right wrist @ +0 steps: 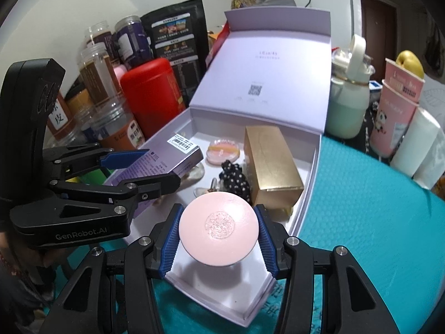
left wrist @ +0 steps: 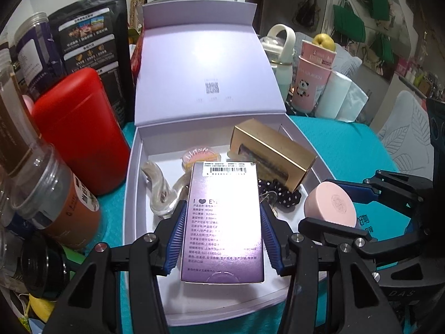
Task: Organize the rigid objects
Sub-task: 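Lower the card box and pink compact into the gift box with both tools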
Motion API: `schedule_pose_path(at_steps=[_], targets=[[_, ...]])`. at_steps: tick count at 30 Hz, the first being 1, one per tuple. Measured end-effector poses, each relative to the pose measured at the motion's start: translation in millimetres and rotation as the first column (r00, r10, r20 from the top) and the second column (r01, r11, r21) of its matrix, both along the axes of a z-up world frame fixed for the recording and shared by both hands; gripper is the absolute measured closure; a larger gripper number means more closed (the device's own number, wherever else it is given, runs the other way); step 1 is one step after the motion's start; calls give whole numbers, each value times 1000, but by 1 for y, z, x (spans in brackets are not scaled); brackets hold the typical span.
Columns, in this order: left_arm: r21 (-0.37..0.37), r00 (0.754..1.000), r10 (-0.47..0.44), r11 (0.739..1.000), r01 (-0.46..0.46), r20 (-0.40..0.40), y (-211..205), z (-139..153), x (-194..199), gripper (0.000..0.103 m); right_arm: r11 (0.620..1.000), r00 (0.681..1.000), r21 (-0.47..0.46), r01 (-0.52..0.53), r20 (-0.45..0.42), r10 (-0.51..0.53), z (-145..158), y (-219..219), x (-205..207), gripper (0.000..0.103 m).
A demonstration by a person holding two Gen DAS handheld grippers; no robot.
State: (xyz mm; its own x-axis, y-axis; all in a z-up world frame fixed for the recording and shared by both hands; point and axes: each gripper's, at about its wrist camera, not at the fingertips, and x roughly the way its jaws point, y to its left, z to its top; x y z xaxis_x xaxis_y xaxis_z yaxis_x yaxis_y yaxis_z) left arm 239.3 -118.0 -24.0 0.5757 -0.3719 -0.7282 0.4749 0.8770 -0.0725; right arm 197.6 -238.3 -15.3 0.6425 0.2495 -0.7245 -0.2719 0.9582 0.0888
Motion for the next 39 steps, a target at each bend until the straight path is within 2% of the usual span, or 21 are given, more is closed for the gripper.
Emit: schedule_pose_path(at_steps=[6,11,20,32,39], targets=[[26,1000,-5,1000,6,-30,-2,-13,1,53,1000,1000,-4,8,-21,-8,-13,0,1,53],[15,998,-14,1000,15,-69,-2,-20,2,53,1000,1000,3,16,-25,-16,-18,-1,1,53],[31,996,7,1000,-5,-90,-1,-31,11,53,999,999,-48,-18,-44,16,-26,12,8,53],[75,995,57,996,-52,-76,1,-30,34,53,995,998,-96,-13,-65,6,-27,13,31,53],[82,996,54,995,-48,-72,2,-30,38,53,994,998,-107,-22,-65,15,-28,15,36,53]])
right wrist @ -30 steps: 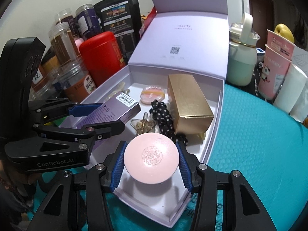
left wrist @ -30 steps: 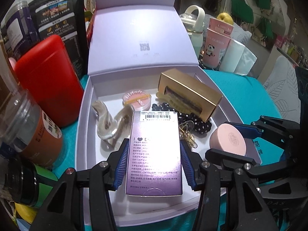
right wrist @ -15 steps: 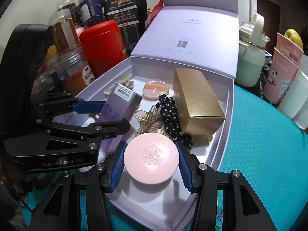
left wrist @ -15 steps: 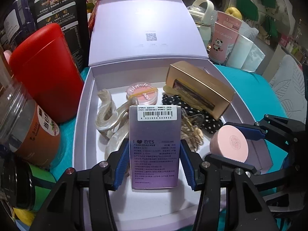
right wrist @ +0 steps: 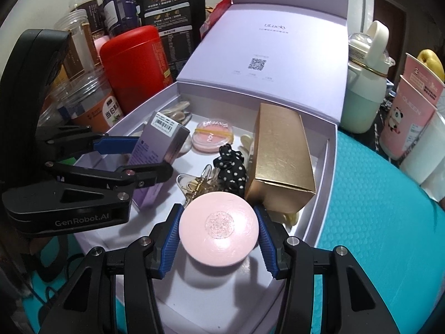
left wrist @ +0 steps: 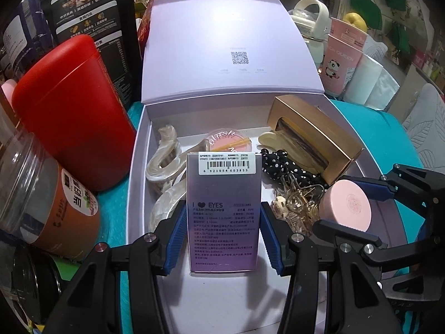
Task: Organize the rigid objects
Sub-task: 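Lower the card box and pink compact into the gift box with both tools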
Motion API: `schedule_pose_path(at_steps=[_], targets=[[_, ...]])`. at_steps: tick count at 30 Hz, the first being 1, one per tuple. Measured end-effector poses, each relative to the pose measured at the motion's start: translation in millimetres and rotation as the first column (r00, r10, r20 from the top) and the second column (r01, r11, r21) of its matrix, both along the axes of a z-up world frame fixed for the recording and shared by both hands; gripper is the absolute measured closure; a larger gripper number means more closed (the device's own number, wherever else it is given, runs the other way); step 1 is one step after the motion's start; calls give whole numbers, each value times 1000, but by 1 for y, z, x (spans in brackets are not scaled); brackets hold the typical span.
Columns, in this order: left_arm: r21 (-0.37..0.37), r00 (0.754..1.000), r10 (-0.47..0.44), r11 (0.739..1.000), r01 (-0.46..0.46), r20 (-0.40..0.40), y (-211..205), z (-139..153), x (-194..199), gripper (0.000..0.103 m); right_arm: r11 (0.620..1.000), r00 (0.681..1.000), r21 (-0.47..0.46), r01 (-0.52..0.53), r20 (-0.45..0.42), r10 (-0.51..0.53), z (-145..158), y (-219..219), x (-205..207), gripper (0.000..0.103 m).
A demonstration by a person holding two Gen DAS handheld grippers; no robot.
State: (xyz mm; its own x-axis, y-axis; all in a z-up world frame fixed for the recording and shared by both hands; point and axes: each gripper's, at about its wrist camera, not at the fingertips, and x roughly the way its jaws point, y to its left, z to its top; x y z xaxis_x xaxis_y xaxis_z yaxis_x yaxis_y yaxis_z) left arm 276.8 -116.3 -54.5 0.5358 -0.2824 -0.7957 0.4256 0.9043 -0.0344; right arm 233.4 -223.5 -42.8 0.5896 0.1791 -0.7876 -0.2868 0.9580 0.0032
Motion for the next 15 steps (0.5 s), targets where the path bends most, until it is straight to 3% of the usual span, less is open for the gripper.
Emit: schedule_pose_path(at_steps=[6,10,15], targets=[[-11,999,-1,1000,1,33,1,3,-6,53,1000,1000,10,23,12,-23,2,-1,-3,52],[-26,999,6,1000,-5,35,3,5,-9,53,999,999,14,41,35,-41,9,-4,-7,43],[38,997,16,999,-19,70,0,6,-16,53,997,996,5,71,60,-71,19,-9,-14,43]])
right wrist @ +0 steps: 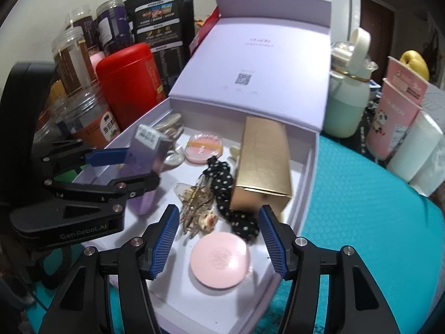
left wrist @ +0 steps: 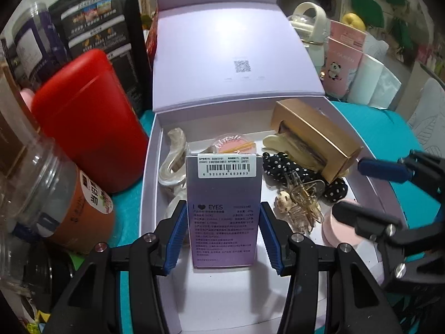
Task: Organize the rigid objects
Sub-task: 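Lower the card box and pink compact into the gift box with both tools, then open both tools and withdraw them up from the gift box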
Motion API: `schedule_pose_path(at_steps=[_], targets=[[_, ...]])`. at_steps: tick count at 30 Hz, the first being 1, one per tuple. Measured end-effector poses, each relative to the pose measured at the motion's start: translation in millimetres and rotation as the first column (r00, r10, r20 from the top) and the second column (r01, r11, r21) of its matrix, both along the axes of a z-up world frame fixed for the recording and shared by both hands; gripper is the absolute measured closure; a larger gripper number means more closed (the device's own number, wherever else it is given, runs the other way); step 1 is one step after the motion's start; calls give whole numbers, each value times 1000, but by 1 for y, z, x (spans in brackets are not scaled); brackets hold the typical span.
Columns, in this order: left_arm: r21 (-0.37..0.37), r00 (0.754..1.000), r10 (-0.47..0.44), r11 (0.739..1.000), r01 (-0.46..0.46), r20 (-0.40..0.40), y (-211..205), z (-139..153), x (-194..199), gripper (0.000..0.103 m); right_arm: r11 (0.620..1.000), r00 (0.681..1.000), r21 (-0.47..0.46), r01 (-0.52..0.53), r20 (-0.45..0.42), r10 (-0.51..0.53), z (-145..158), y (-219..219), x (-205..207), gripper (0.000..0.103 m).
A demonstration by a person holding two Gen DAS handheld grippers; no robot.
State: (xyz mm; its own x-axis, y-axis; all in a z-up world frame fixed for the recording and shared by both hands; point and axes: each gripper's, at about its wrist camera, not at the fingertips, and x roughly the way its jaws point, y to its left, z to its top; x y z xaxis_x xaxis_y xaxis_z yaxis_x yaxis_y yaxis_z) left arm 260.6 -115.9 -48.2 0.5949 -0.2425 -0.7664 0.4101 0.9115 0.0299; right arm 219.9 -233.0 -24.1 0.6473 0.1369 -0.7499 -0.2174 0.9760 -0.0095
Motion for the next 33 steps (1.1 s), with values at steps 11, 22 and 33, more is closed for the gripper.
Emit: schedule_pose_path(at_steps=[11,22,33], targets=[[3,997,24,1000,-24,-68,0,0,-6,50,999,999,1,45,3,-45,2,-1,-20,43],[-17,998,48,999,-48,-29,5,18,-19,28,999,998,2,54,33,-54,17,-3,-33,43],[-42,997,60,997,-58,39,14,56,-36,26,997,992,-35,73,107,-69,48,2,-48,21]])
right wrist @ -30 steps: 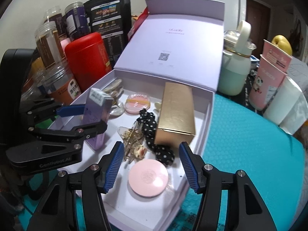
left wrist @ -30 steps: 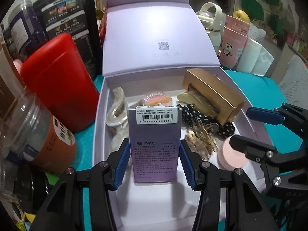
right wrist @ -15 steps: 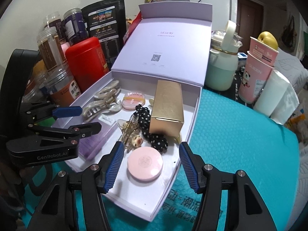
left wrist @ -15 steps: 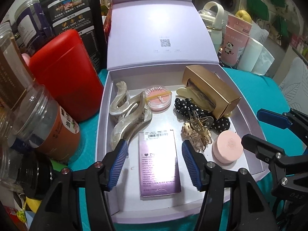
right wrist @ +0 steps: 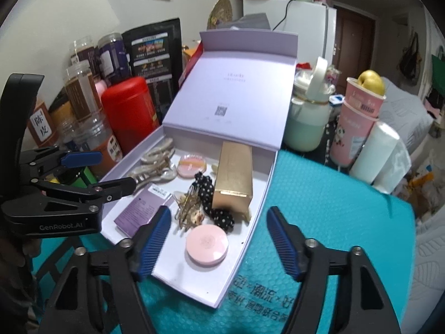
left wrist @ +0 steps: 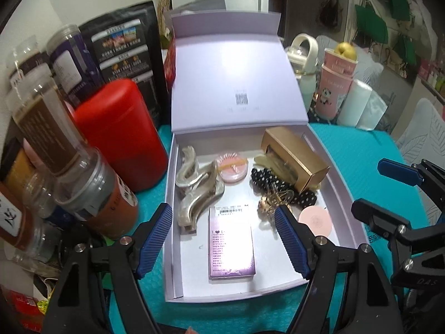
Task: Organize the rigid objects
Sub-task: 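Open both tools and withdraw them up from the gift box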
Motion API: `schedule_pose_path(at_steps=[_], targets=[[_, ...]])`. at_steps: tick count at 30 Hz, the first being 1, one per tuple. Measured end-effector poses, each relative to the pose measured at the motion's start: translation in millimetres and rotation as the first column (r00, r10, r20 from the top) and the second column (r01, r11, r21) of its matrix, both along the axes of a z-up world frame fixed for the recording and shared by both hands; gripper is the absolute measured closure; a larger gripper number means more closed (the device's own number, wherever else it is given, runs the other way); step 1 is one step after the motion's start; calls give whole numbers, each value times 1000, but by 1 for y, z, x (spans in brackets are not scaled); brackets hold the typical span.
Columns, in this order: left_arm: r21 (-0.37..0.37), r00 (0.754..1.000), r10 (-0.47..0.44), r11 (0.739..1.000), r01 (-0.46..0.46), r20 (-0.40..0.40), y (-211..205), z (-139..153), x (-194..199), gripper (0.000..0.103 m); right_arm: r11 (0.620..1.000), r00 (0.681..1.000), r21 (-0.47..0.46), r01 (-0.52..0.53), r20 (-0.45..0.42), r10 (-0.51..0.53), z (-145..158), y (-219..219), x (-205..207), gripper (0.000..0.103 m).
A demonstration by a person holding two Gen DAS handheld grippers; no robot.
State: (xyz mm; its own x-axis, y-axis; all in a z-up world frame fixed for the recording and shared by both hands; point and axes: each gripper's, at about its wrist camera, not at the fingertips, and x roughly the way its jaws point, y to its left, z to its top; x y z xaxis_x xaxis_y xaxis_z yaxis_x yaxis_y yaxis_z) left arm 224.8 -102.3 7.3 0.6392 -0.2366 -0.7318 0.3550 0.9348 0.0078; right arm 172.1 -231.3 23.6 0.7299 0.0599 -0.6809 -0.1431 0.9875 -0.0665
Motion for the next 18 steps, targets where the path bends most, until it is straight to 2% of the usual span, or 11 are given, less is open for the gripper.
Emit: schedule_pose_path(at_steps=[1,4,6,8,18], targets=[[-2,1000,1,1000,-1,4,1,3,-2,24,1000,1000,-16,7,11,-7,3,2,-2,16],[-5,999,2,1000,-2,36,4,13,-11,15,999,999,-27,17,41,-16,13,3,-10,14],[-2,998,10,1000,-10,64,6,22,-19,4,999,999,-28,29,41,-28,18,3,-13,11],[-7,995,17,1000,-17,98,10,31,-28,3,999,998,-29,33,54,-32,24,4,-20,11],[-41,990,24,999,-18,140,22,61,-67,3,999,993,-27,25,117,-21,51,13,-54,9]])
